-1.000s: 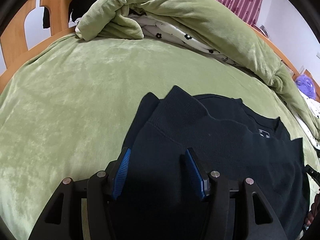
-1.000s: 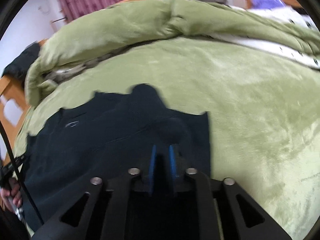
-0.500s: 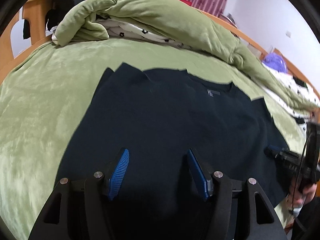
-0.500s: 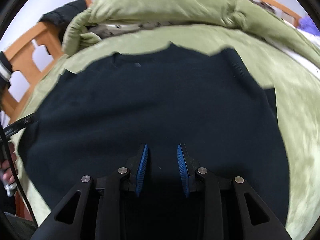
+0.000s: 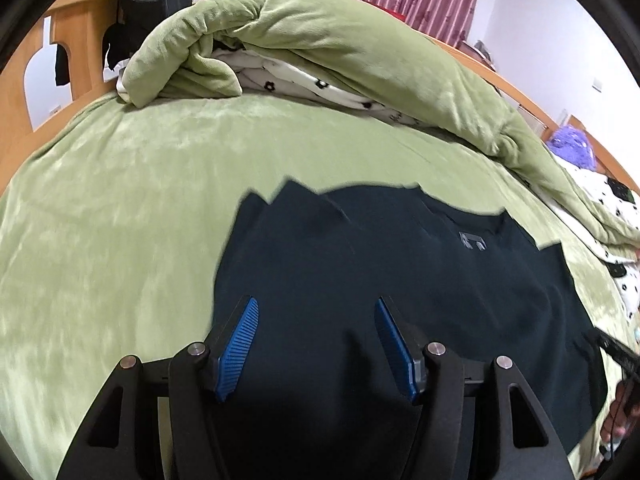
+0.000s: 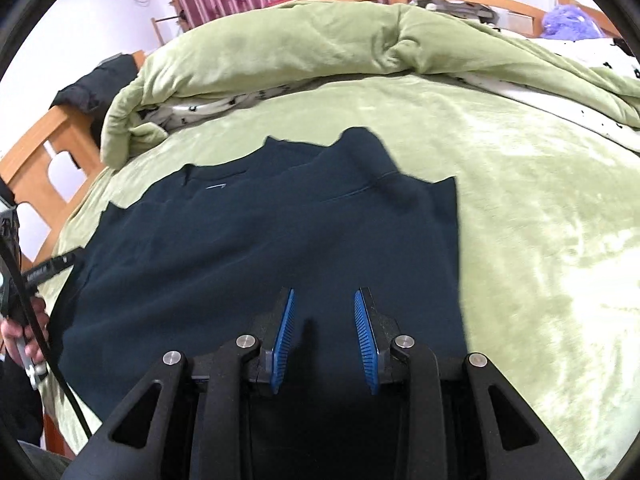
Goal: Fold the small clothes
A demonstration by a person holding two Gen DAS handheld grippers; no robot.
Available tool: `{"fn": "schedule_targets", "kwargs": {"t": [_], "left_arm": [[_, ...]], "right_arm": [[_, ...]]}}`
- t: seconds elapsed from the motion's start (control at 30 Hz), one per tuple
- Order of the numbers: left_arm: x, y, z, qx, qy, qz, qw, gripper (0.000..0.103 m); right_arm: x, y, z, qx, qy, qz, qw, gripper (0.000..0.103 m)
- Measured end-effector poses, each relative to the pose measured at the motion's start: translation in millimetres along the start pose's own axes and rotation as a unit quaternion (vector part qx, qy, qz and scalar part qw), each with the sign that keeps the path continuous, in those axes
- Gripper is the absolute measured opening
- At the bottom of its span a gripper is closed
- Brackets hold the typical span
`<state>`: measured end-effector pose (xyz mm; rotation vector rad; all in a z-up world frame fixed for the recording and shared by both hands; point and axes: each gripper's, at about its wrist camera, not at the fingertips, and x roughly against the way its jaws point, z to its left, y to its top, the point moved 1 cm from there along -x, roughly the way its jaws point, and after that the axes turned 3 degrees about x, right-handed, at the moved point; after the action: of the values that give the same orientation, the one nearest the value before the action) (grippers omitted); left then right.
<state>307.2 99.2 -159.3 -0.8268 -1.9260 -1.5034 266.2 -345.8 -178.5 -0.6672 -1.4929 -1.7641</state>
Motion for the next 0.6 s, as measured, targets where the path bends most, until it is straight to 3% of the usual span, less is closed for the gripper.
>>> {"fn": "schedule_targets", "kwargs": {"t": [0.13, 0.2, 0.47, 0.6], "left_arm": [[-28, 26, 13, 0.011, 0.008, 0.005, 0.9999, 0.056], [-41, 32, 18, 0.019, 0.001, 0.009, 0.9998, 0.045], [-60, 37, 17, -0.008, 0.019, 0.015, 0.9997, 0.044], [-73, 40, 18, -0.011, 0.026, 0.039, 0.9988, 0.044]], "right_arm": [[-3, 3, -11, -0.005, -0.004, -0.004, 1.000, 0.031], [-10, 3, -16, -0.015, 0.001, -0.002, 1.000, 0.031], [-32, -1, -21, -0.026, 0.005, 0.014, 1.000, 0.031], [-31, -1, -19, -0.023, 0.003, 0.015, 1.000, 0.031]]}}
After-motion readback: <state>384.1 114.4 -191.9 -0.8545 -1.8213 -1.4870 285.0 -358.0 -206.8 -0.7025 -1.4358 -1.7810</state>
